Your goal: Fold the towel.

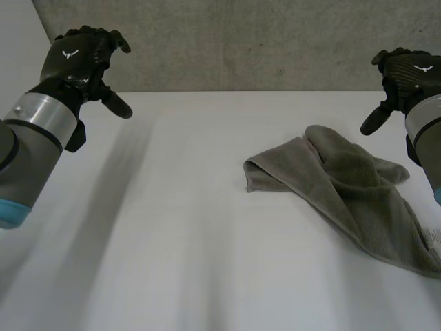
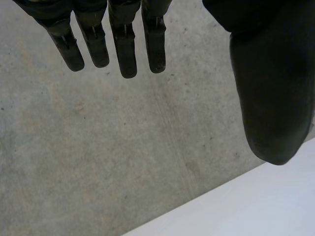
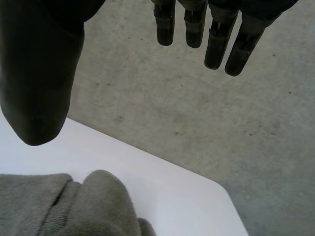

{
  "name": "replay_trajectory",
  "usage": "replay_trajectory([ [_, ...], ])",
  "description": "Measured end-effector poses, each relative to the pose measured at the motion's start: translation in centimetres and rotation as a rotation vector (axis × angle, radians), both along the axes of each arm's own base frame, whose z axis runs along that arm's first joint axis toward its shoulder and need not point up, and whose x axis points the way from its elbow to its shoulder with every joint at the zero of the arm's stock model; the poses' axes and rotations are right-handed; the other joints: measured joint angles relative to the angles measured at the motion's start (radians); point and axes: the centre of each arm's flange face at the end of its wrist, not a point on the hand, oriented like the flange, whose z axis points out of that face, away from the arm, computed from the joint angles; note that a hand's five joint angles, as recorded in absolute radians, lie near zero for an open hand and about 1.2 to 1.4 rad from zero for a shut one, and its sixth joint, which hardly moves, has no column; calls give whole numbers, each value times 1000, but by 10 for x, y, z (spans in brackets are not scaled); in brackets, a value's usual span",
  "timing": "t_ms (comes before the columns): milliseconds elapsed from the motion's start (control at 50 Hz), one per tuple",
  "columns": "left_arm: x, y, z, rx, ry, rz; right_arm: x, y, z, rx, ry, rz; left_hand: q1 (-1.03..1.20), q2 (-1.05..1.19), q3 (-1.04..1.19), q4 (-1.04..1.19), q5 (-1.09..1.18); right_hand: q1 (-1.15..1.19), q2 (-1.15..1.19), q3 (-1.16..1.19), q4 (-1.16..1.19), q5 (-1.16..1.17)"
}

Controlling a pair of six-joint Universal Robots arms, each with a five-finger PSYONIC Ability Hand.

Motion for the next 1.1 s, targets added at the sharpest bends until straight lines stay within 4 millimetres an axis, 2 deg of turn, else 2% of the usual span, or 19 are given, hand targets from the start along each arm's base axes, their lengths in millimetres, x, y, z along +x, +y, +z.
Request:
replay_trajectory([
  [220,1,-5,5,109,-23,14,0,1,2,5,16,-3,0,0,0,0,0,0,0,0,0,0],
  [540,1,0,4,147,-26,8,7,7,7,36,14,125,0,0,0,0,0,0,0,0,0,0],
  [740,1,0,1,156,-23,6,7,8,11,26,11,128,0,0,0,0,0,0,0,0,0,0],
  [940,-6,-1,-14,172,-32,-19,5,10,11,30,22,108,0,0,0,0,0,0,0,0,0,0],
  [1020,-12,-4,-27,178,-39,-43,6,13,6,69,57,119,0,0,0,0,0,0,0,0,0,0],
  [1100,-19,-9,-44,192,-49,-84,8,18,-9,154,129,144,0,0,0,0,0,0,0,0,0,0],
])
